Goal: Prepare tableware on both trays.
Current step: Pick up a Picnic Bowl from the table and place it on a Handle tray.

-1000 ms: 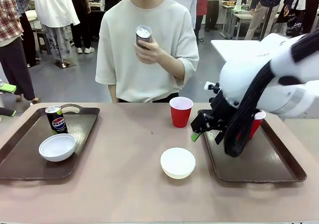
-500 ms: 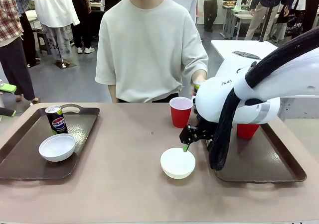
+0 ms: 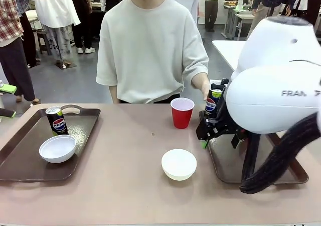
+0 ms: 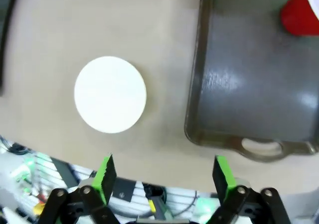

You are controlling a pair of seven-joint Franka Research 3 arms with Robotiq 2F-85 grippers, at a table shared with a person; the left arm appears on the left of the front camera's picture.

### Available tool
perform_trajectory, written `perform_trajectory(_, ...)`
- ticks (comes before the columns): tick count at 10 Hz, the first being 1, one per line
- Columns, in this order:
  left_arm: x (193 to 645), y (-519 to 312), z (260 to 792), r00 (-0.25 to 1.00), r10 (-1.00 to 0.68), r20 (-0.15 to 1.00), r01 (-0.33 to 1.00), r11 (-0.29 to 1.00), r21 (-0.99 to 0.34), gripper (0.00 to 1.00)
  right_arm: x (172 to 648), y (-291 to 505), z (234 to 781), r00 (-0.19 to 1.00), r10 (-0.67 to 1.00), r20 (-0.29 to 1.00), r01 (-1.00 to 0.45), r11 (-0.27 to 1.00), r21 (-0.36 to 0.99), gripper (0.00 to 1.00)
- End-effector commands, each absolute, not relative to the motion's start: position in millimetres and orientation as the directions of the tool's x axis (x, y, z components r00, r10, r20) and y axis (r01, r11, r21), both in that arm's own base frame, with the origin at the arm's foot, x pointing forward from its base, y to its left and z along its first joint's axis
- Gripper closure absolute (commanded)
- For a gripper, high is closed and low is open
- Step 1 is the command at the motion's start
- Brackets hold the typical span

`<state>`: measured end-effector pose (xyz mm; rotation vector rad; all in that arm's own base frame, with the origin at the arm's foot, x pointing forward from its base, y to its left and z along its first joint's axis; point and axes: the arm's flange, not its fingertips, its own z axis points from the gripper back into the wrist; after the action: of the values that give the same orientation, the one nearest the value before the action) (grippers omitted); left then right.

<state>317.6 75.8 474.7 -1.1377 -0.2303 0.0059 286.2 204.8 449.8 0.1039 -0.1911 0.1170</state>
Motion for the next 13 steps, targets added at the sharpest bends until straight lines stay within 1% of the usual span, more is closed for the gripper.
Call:
perform_trajectory(1,318.5,76.1,475.0,0.972,0.121,0.201,0.136,0.404,-0.905,0.08,259.8,182.8,413.3,0.980,0.092,0.179,-0.108,0.991,0.080,0.00)
perform_trajectory(6,318.5,76.1,475.0,0.972,0.121,0.201,0.136,0.404,-0.905,0.08,263.5,182.5,410.9,0.984,0.101,0.148,-0.114,0.990,0.081,0.00)
perform_trajectory(7,318.5,76.1,475.0,0.972,0.121,0.201,0.136,0.404,-0.905,0.08,286.7,202.7,441.6,0.983,0.102,0.153,-0.116,0.989,0.086,0.00)
perform_trajectory(9,318.5,76.1,475.0,0.972,0.121,0.201,0.136,0.404,-0.905,0.08,287.2,202.9,440.0,0.984,0.102,0.148,-0.116,0.990,0.086,0.00)
perform_trajectory(10,318.5,76.1,475.0,0.972,0.121,0.201,0.136,0.404,-0.905,0.08,308.7,200.3,421.3,0.990,0.085,0.115,-0.097,0.991,0.098,0.00)
perform_trajectory(11,318.5,76.1,475.0,0.972,0.121,0.201,0.136,0.404,-0.905,0.08,326.3,207.6,401.6,0.994,0.082,0.075,-0.088,0.993,0.075,0.00)
perform_trajectory(13,318.5,76.1,475.0,0.972,0.121,0.201,0.136,0.404,-0.905,0.08,343.1,226.0,378.1,0.994,0.098,0.043,-0.100,0.994,0.046,0.00)
